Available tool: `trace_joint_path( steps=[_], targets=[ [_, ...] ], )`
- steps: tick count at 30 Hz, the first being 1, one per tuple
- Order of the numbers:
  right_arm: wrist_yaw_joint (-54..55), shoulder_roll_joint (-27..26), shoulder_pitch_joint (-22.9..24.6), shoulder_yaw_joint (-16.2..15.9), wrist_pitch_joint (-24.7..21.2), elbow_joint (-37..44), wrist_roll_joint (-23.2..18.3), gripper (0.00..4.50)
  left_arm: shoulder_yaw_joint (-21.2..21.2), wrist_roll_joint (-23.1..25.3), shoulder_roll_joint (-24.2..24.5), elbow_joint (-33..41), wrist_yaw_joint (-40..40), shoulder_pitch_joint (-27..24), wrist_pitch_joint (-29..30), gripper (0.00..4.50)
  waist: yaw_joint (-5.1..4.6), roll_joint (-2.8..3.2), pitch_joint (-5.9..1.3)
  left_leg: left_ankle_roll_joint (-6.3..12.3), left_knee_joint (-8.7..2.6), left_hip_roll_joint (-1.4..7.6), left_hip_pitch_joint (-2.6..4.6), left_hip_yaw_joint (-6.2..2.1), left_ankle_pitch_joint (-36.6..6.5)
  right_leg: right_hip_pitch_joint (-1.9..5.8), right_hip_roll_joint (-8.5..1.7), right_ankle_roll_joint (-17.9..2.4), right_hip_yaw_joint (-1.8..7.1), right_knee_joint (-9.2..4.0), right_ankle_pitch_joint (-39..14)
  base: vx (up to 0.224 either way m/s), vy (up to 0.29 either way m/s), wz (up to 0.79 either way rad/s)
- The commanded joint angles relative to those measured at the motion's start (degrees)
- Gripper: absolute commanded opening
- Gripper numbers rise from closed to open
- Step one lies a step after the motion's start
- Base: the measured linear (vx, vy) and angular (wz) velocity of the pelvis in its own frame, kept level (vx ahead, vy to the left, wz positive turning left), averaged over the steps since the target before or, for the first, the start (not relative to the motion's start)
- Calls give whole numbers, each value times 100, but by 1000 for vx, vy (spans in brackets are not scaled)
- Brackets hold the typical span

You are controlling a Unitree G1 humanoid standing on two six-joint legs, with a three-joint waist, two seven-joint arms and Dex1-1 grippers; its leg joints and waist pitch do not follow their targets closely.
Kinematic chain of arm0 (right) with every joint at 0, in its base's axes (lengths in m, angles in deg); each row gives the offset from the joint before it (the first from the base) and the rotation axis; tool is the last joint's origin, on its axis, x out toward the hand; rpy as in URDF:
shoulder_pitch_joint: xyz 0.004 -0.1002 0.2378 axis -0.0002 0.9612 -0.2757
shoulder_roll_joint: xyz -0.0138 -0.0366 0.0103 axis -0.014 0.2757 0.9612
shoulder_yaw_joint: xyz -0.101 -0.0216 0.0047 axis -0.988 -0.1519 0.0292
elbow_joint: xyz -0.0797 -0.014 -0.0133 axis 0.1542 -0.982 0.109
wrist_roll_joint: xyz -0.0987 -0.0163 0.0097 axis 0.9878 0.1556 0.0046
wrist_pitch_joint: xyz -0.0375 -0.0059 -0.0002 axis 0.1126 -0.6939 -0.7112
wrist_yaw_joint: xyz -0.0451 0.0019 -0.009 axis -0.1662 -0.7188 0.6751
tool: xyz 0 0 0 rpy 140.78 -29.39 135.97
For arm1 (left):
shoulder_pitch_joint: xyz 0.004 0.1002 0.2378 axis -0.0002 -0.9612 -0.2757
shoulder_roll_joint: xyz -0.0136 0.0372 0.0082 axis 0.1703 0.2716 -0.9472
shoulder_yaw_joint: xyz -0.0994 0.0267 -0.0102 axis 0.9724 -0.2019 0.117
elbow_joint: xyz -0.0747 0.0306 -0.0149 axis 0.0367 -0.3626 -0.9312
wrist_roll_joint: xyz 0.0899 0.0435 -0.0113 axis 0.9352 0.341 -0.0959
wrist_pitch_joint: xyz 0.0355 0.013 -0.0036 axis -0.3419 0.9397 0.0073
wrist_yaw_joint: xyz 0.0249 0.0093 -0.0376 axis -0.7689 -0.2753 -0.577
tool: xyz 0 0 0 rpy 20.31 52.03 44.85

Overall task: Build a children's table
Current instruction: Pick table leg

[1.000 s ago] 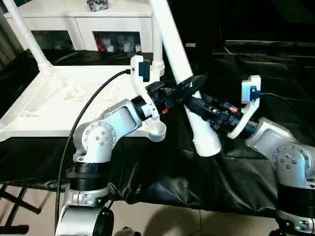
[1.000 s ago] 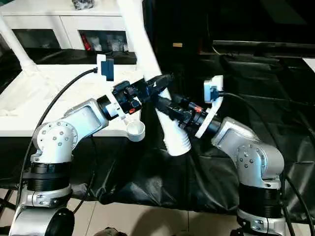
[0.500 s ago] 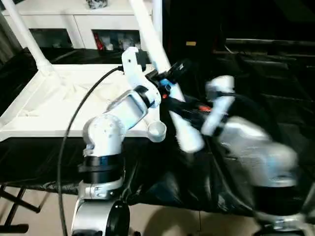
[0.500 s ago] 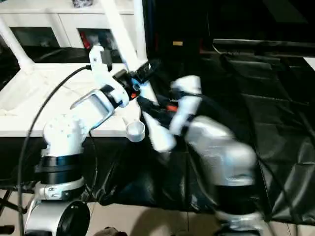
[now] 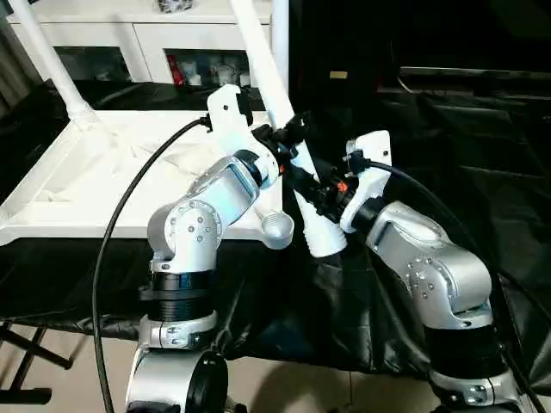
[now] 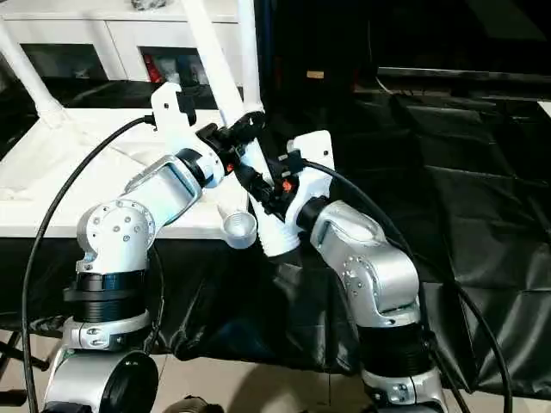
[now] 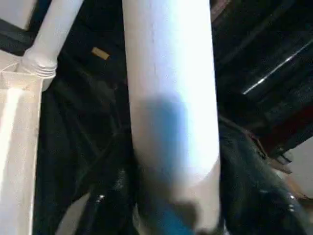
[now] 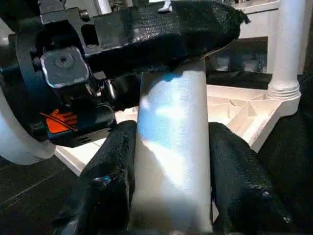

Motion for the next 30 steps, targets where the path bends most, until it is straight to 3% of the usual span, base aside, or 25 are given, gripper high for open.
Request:
trace_joint_path(
  steps=[1,4,8,9,10,13,19,24,27,30],
  targets=[
    [30,-7,-129,-35,143,96,43,181,-31,7,-301,56,0,68,27,214,13,-95,-406,139,-390,255,60,-111,-279,328,-366,-1171,197,-410,-342,0,0,0],
    [18,1,-145,-82,155,79,105,181,-47,-33,-309,70,34,39,-2,198,8,-118,-409,141,-386,250,51,-104,-241,333,-364,-1175,200,-408,-259,0,0,0],
    [-10,-2,-158,-132,174,40,111,181,-101,-84,-278,71,121,1,-44,186,14,-93,-411,168,-380,248,53,-107,-219,336,-368,-1186,198,-398,-208,0,0,0],
    [-19,-1,-160,-131,164,35,92,216,-117,-84,-262,69,151,-4,-55,185,14,-88,-414,170,-378,250,57,-107,-221,336,-369,-1187,199,-401,-207,0,0,0],
    [-82,-50,-149,-28,-55,50,-152,216,-149,-92,-226,57,214,-14,-88,185,12,-87,-414,172,-379,250,56,-108,-215,338,-367,-1189,199,-396,-192,0,0,0],
    [-105,-65,-156,104,-228,80,-347,258,-166,-110,-178,31,323,-11,-127,185,15,-69,-417,209,-376,250,60,-112,-212,340,-364,-1221,196,-390,-138,0,0,0],
    [-839,578,-174,47,-408,130,-463,299,-327,-220,231,32,1143,9,-165,184,34,-68,-419,220,-366,252,59,-105,-181,352,-366,-1248,197,-379,-44,0,0,0],
    [-1942,1347,-160,239,-1001,143,-1205,314,-530,-463,923,119,2452,-4,42,184,41,-87,-425,311,-358,245,60,-104,-163,378,-361,-1337,196,-362,-41,0,0,0],
    [-2599,1785,-198,177,-1179,136,-1468,314,-855,-477,1445,297,3551,-116,57,184,35,-92,-423,340,-357,249,81,-99,-223,369,-373,-1398,188,-376,-141,0,0,0],
    [-2878,1949,-207,108,-1200,157,-1516,314,-907,-505,1574,322,3813,-127,47,184,35,-83,-417,316,-361,275,88,-90,-269,358,-378,-1477,189,-367,-191,0,0,0]
  ],
)
